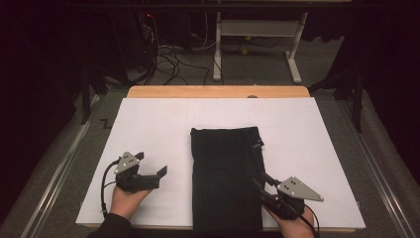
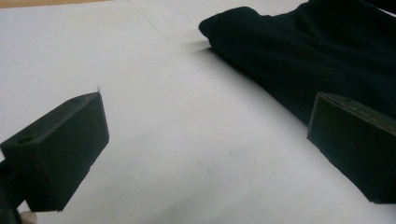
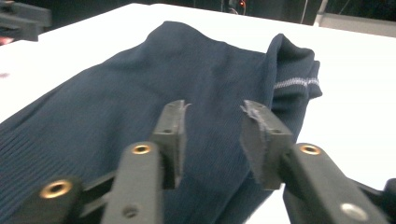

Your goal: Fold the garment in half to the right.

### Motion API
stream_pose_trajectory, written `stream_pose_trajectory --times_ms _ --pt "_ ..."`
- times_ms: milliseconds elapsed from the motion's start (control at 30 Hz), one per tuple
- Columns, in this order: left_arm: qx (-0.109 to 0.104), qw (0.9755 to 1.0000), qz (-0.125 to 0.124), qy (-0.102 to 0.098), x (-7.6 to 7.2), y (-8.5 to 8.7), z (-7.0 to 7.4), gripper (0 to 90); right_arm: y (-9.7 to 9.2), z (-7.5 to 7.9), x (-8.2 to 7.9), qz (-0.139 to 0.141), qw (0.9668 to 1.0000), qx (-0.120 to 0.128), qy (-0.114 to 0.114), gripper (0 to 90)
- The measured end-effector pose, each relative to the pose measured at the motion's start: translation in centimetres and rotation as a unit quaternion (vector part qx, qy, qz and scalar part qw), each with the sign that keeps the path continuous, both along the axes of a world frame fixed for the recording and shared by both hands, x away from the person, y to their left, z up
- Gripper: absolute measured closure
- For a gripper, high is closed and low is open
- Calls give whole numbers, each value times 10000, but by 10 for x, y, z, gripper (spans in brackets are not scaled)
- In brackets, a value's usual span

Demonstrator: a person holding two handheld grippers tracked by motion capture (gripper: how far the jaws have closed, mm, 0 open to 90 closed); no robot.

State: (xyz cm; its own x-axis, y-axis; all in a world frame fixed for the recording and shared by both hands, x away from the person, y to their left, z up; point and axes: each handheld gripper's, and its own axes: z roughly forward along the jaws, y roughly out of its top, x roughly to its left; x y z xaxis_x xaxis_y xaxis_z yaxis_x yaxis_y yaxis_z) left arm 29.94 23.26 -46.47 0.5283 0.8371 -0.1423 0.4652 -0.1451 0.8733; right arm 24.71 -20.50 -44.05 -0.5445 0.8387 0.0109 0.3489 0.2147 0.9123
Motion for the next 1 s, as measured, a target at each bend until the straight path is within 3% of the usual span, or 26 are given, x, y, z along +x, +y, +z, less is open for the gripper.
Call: stream_pose_trajectory --times_ms 167,233,433,600,700,833,967,1000 --pt "-100 9999 30 57 -3 4 -4 0 10 9 33 -29 10000 -49 21 891" --pt "-220 9997 41 59 -3 4 -4 0 15 11 50 -42 9999 -102 96 900" --pt "-203 9998 -63 10 -9 0 -4 0 38 16 104 -285 9981 -445 311 900" --pt "-234 9997 -112 -5 -11 0 -3 0 53 10 144 -573 9913 -993 642 900" --pt "-250 9996 -109 -5 -12 2 -3 0 47 -1 155 -805 9842 -1289 906 900" --pt "-232 9997 -119 17 -11 3 -5 0 29 -14 155 -910 9812 -1259 1144 900" --pt "-166 9997 -191 55 -10 3 -6 0 23 -14 148 -874 9838 -1154 1061 895" --pt "-138 9997 -206 53 -9 3 -6 0 22 -12 146 -835 9859 -1059 993 879"
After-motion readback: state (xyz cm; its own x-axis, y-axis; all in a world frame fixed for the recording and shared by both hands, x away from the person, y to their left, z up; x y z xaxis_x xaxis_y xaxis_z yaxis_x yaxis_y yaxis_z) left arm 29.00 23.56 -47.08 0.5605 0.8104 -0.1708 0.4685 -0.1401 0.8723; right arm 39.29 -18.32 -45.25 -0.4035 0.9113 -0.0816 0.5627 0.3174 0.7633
